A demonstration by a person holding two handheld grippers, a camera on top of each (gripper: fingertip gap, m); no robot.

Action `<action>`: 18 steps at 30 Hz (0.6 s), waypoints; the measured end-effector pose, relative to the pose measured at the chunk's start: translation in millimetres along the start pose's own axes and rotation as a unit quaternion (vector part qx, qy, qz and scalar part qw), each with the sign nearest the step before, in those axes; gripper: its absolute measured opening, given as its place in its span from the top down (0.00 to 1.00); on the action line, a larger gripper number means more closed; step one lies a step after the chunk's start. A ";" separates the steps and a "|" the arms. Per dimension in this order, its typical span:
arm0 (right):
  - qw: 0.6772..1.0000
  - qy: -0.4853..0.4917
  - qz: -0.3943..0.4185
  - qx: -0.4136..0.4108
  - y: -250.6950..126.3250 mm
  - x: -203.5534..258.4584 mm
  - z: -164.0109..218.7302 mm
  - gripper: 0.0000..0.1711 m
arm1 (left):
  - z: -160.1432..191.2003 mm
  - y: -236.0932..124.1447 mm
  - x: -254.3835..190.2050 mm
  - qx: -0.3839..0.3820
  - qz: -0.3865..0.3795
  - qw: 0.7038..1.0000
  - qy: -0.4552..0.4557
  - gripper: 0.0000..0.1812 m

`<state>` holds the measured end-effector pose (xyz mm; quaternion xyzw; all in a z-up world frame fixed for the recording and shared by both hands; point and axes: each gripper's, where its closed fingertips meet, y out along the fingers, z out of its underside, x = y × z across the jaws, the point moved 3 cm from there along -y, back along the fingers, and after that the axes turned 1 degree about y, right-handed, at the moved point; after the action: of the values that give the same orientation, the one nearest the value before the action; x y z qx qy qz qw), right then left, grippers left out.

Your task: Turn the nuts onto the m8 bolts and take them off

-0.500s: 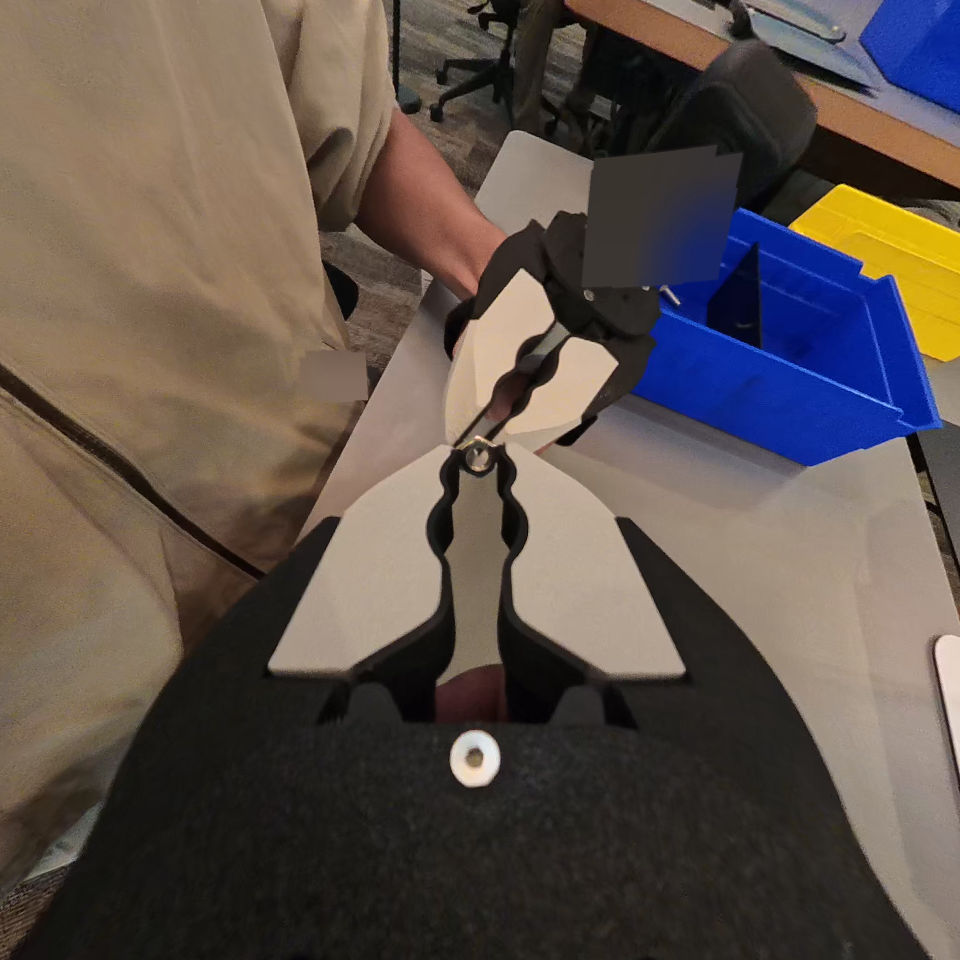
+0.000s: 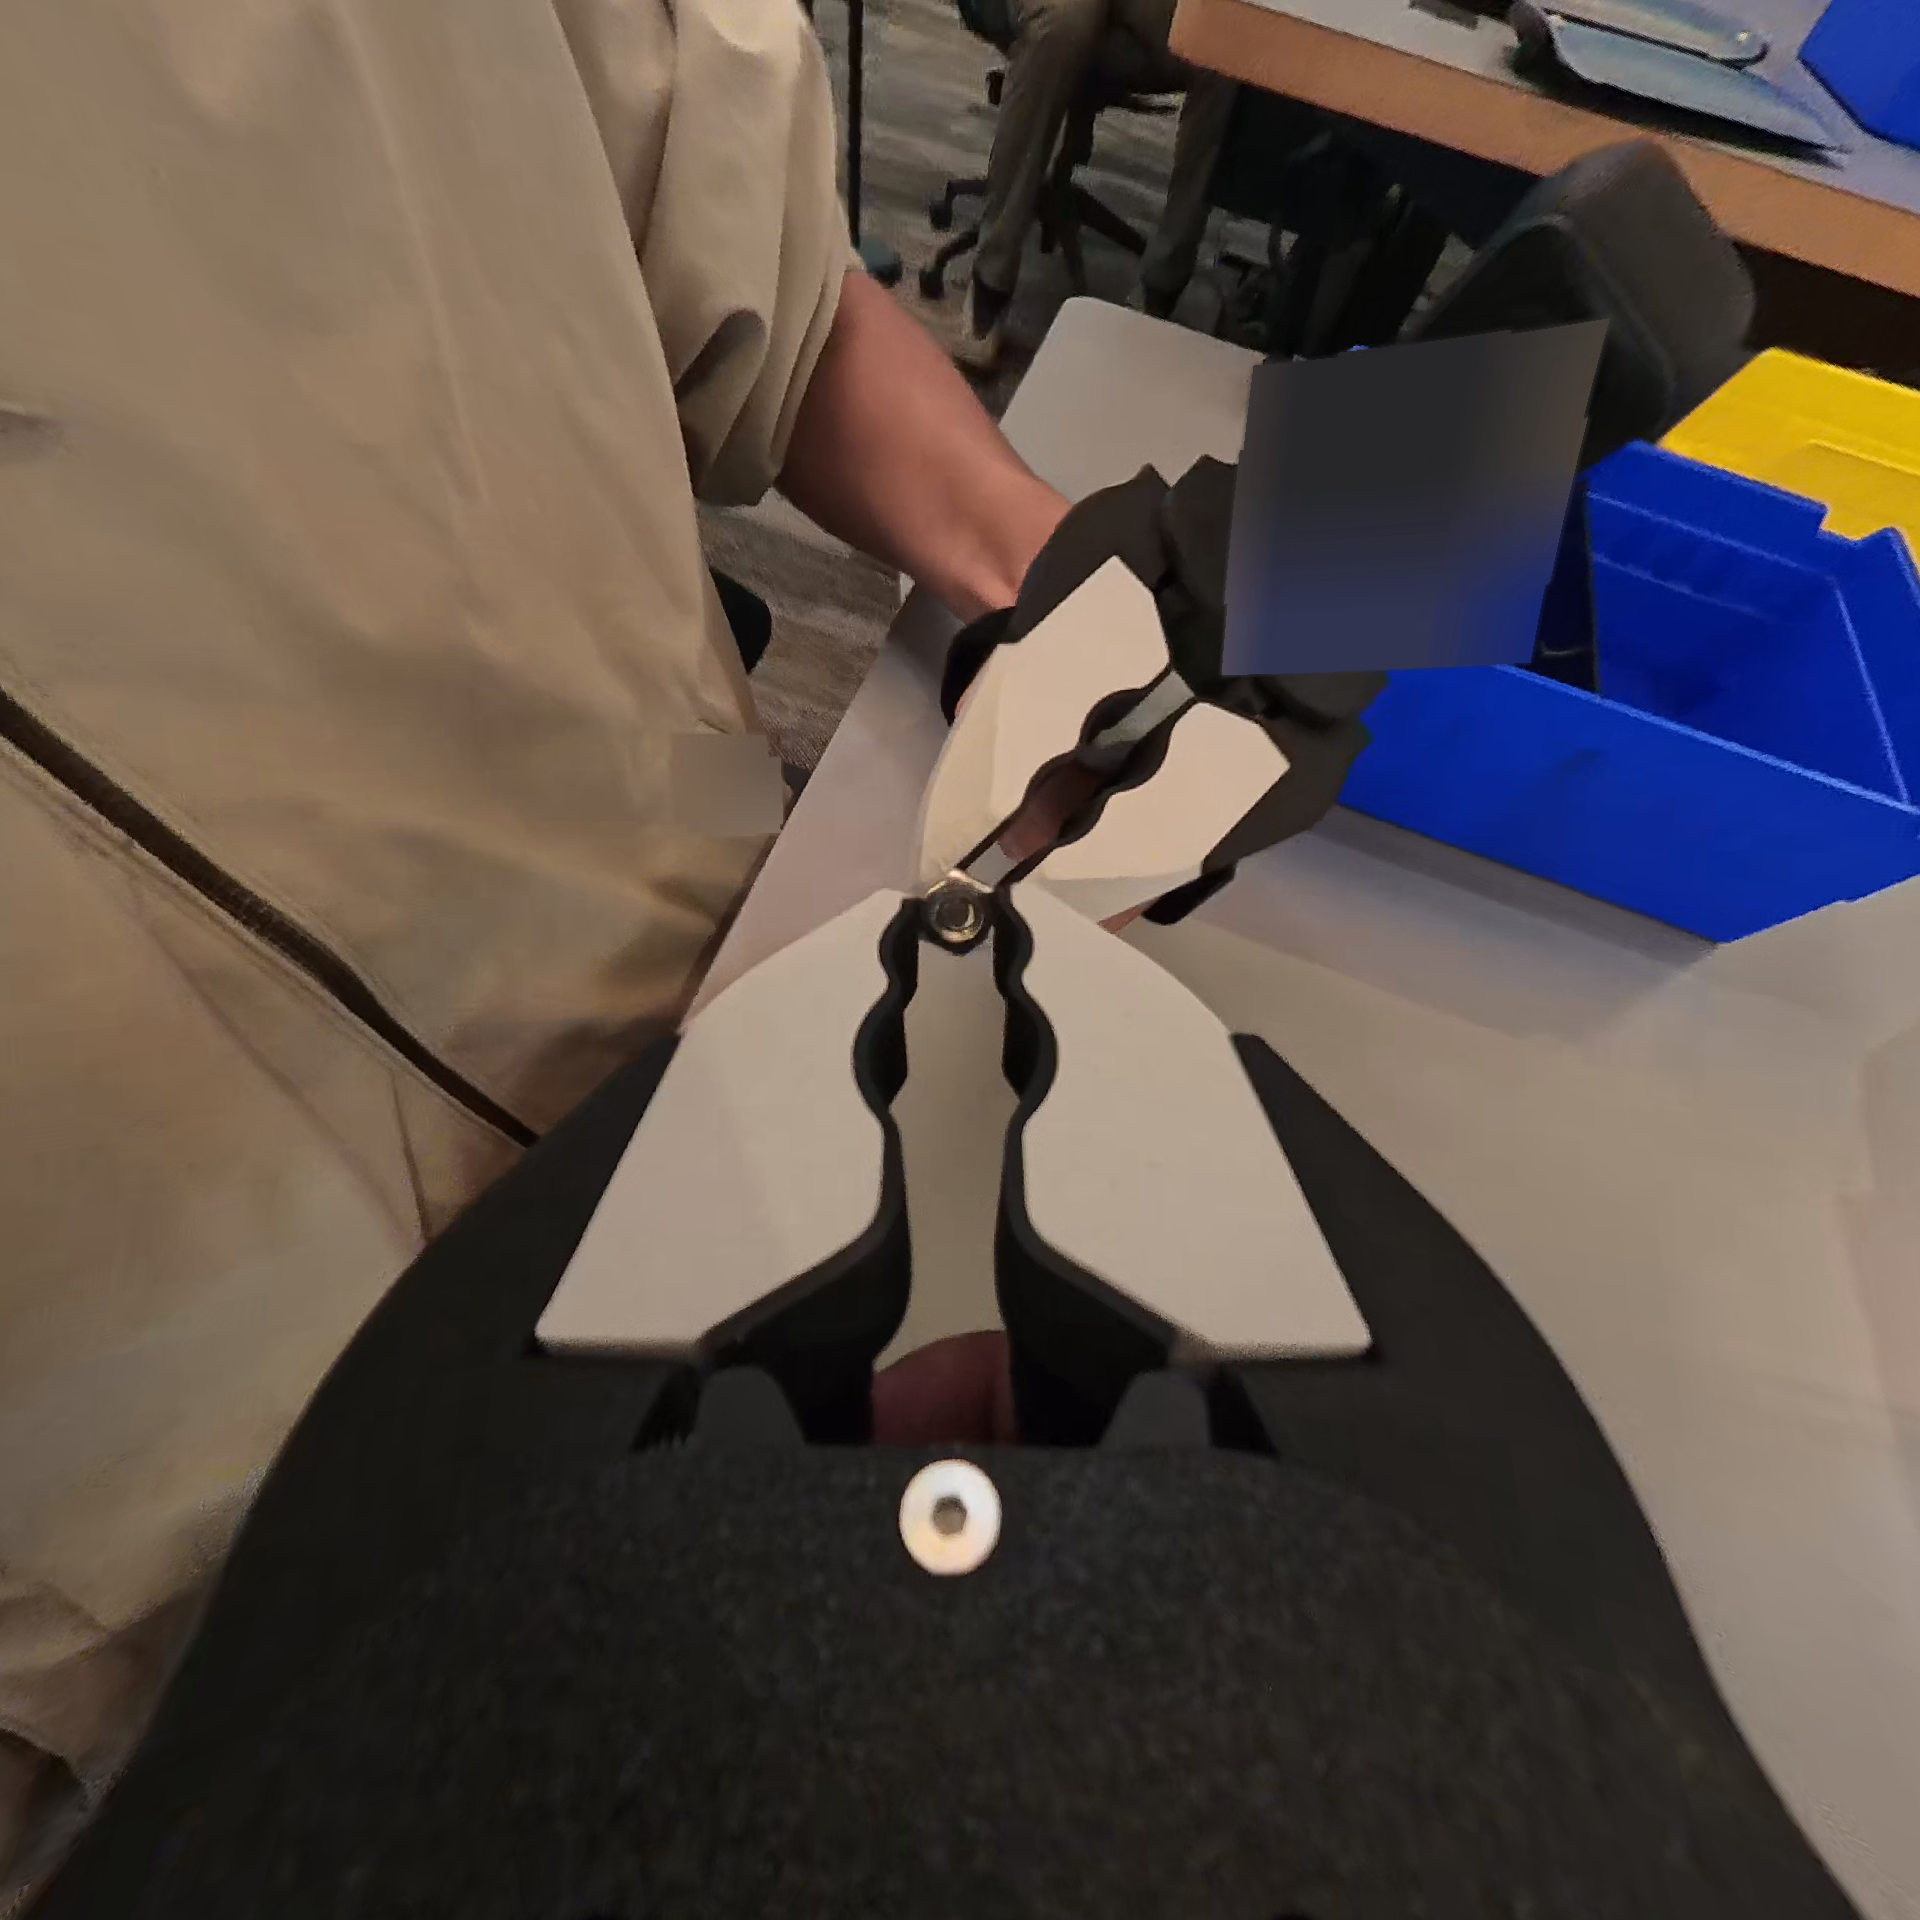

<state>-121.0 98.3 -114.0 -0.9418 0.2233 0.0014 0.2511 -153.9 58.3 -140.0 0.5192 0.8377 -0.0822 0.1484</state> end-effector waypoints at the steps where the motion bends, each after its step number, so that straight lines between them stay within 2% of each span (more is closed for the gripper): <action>1: 1.000 0.012 -0.002 -0.008 0.2 0.3 0.7 0.92 | 0.7 0.5 -0.3 0.002 -0.005 1.000 0.006 0.96; 6: 0.998 0.061 0.017 -0.021 -1.7 -2.6 8.6 0.92 | 3.6 -0.6 6.3 0.016 -0.065 0.997 0.048 0.96; 10: 0.994 0.104 0.033 -0.025 -2.8 -8.8 17.8 0.92 | 3.8 1.6 13.2 0.047 -0.147 0.982 0.107 0.96; 14: 0.987 0.148 0.050 -0.034 -3.2 -13.7 25.1 0.92 | 5.0 4.3 18.3 0.080 -0.230 0.956 0.166 0.96; 18: 0.976 0.200 0.070 -0.044 -1.2 -15.7 34.9 0.92 | 8.4 3.9 24.1 0.124 -0.310 0.913 0.233 0.96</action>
<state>-130.8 122.4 -142.1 -0.9152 0.3341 -0.1597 0.1590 -159.0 78.0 -156.0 0.2517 0.9506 -0.1036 -0.1495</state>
